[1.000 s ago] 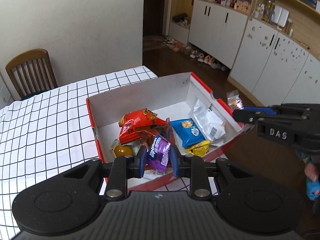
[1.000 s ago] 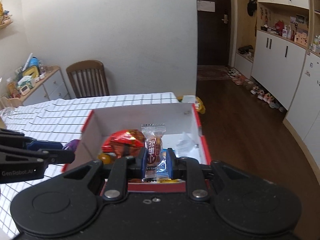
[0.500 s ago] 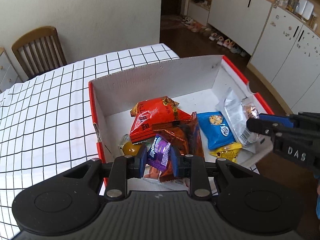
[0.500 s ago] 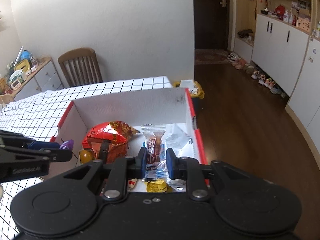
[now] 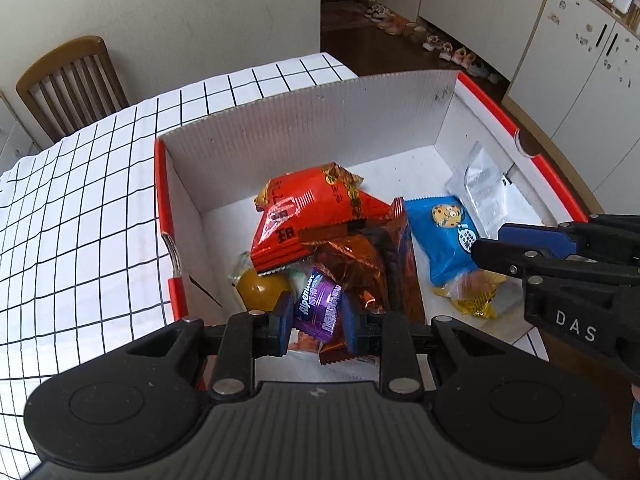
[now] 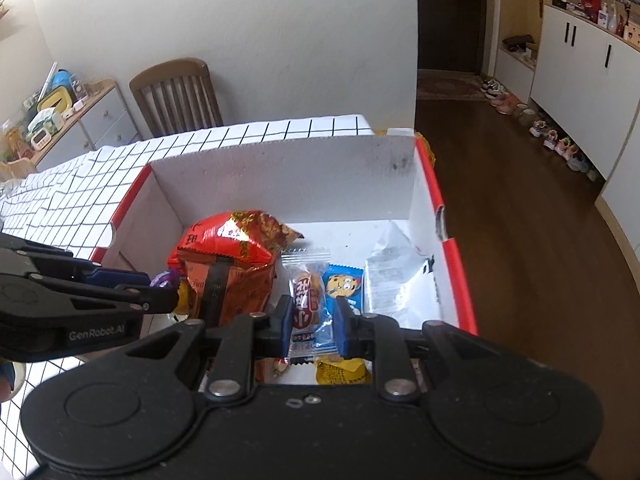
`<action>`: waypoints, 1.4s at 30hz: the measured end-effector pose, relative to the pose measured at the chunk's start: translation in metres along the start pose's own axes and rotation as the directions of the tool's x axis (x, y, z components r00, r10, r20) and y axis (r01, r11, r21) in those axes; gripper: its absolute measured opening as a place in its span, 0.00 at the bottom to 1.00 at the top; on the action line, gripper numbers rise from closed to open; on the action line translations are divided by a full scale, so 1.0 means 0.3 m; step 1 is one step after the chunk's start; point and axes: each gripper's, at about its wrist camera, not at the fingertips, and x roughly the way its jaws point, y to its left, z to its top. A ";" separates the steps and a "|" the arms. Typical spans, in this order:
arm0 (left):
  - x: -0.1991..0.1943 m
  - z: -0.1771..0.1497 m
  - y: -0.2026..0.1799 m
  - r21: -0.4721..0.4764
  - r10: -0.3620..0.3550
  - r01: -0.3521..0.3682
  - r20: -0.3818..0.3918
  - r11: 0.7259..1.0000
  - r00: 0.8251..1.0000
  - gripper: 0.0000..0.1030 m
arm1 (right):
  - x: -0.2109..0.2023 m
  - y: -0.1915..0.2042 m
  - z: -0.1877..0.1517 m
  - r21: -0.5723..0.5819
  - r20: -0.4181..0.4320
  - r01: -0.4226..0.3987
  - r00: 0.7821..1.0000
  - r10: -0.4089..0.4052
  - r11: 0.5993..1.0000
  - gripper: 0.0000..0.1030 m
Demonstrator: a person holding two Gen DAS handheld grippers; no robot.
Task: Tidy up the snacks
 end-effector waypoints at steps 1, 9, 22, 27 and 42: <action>0.000 -0.003 -0.001 -0.001 0.000 0.000 -0.001 1.000 1.000 0.24 | 0.003 0.000 -0.003 0.000 -0.004 0.000 1.000 0.000 1.000 0.21; -0.021 -0.023 -0.010 0.009 0.002 -0.002 0.011 1.000 1.000 0.25 | -0.005 0.012 -0.024 -0.008 -0.011 -0.007 1.000 0.007 1.000 0.25; -0.155 -0.080 -0.013 0.018 -0.019 0.018 0.113 1.000 0.993 0.59 | -0.114 0.028 -0.053 -0.007 0.044 -0.026 0.999 0.026 1.000 0.44; -0.210 -0.103 -0.003 0.021 -0.033 0.030 0.154 0.999 0.988 0.59 | -0.172 0.037 -0.061 -0.003 0.089 -0.012 0.996 0.012 1.000 0.50; -0.407 -0.190 0.009 0.050 -0.057 0.044 0.312 0.998 0.948 0.66 | -0.344 0.096 -0.087 -0.015 0.204 -0.034 0.978 0.037 0.999 0.78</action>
